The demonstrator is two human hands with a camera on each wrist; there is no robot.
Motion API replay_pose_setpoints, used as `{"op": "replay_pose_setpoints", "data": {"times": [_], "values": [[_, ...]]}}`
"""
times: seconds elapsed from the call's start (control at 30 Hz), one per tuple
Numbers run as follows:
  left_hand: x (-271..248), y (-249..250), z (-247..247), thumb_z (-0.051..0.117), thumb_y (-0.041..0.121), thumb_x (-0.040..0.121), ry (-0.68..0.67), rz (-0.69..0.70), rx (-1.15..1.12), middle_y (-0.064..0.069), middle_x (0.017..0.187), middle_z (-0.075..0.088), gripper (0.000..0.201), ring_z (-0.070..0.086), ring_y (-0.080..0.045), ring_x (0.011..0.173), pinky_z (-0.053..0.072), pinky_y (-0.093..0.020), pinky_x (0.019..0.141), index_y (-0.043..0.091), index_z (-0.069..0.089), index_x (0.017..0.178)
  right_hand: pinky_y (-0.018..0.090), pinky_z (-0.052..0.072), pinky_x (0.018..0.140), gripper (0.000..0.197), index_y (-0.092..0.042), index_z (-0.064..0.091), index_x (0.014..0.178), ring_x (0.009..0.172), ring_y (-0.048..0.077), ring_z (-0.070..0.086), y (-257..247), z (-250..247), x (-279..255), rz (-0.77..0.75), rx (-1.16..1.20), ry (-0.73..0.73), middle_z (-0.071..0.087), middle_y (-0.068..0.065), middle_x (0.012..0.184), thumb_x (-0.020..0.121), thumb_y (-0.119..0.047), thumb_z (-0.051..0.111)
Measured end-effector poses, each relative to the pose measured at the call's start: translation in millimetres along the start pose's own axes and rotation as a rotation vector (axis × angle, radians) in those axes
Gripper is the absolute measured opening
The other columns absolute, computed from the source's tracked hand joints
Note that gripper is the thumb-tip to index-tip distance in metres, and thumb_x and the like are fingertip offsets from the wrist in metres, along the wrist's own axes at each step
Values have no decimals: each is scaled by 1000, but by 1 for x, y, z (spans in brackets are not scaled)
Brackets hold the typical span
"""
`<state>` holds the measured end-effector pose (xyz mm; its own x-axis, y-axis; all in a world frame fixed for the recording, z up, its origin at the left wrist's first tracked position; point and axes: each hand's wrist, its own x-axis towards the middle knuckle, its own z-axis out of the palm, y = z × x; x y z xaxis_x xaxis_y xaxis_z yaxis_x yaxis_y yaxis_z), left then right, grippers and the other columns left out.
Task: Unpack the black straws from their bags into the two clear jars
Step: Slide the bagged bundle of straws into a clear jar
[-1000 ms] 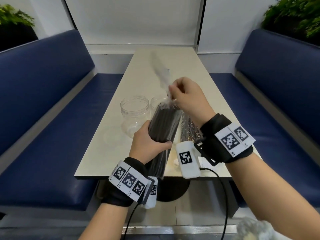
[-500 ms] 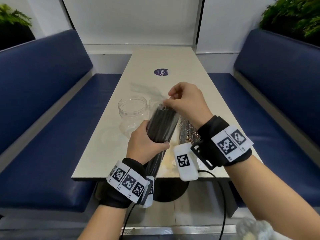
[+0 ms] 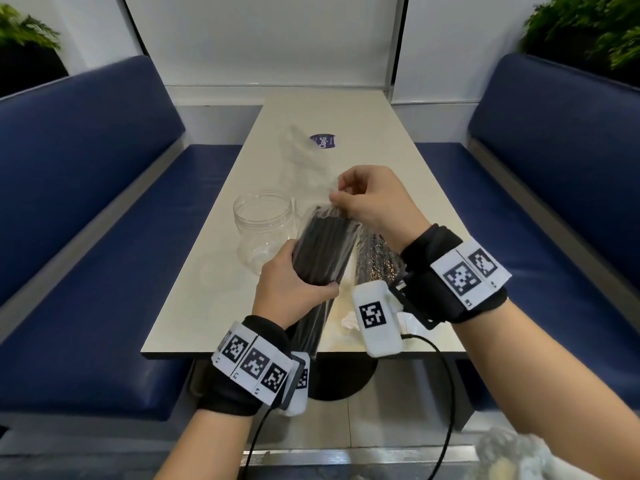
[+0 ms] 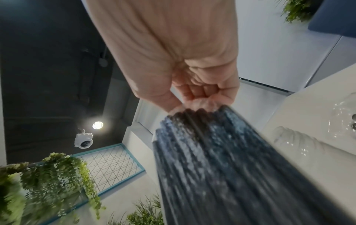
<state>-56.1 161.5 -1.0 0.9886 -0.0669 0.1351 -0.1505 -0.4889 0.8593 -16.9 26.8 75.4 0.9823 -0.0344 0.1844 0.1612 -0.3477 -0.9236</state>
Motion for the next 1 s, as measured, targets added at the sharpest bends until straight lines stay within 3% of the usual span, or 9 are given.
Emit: {"op": "replay_pose_setpoints", "data": {"times": [0.07,0.2,0.3,0.43,0.6,0.67,0.73,0.83,1.0], "values": [[0,1,0,80,18,62,2,-15,-38,13,86,58,49,57,-4,81,45,-13,64,25,51,101,21,40,54,9,-8,52,91,54,11,51,1,4,-1,32,91,40,53,2,62,87,-1,55],[3,0,-2,80,14,61,20,-32,-87,13,87,60,49,56,2,81,43,-12,63,24,52,100,17,44,52,27,-2,44,109,51,3,54,6,9,-2,146,489,138,59,-2,61,85,9,48],[5,-2,-3,80,14,62,44,-30,-81,16,84,58,47,56,3,78,42,-11,61,25,52,98,23,46,66,28,-10,48,96,74,16,55,12,11,-7,78,431,123,56,0,76,78,6,61],[5,-4,0,81,16,60,41,-14,-48,15,83,58,48,56,0,78,46,-15,65,24,52,98,30,49,65,22,-18,56,69,64,18,56,12,13,-5,-19,218,159,56,1,64,73,-7,73],[8,-6,0,81,15,62,53,-12,-103,15,88,59,50,56,2,82,46,-12,66,25,51,101,13,41,46,21,-11,53,77,44,1,56,5,7,3,107,570,140,60,-4,57,91,3,46],[9,-5,-1,81,14,63,68,-7,-116,19,86,56,50,54,7,79,43,-6,61,27,49,100,16,43,55,16,-14,47,83,60,7,62,6,7,0,116,642,114,61,0,72,87,1,53],[10,-5,-2,81,14,63,85,-7,-123,21,85,56,50,53,9,78,43,-2,58,28,49,100,25,46,67,24,-17,48,81,73,16,58,11,10,-3,34,487,96,57,3,81,72,-9,69],[10,-7,-1,81,15,62,75,-8,-100,20,86,57,52,55,4,81,43,-8,64,29,50,101,32,48,72,21,-22,57,73,73,15,56,12,16,-7,-77,238,89,58,-3,73,70,-15,77],[9,-7,2,80,15,63,63,0,-93,19,85,56,50,55,6,79,42,-4,59,27,50,101,11,42,53,21,-15,56,70,54,3,52,6,11,1,-46,383,102,57,-1,64,78,1,68]]}}
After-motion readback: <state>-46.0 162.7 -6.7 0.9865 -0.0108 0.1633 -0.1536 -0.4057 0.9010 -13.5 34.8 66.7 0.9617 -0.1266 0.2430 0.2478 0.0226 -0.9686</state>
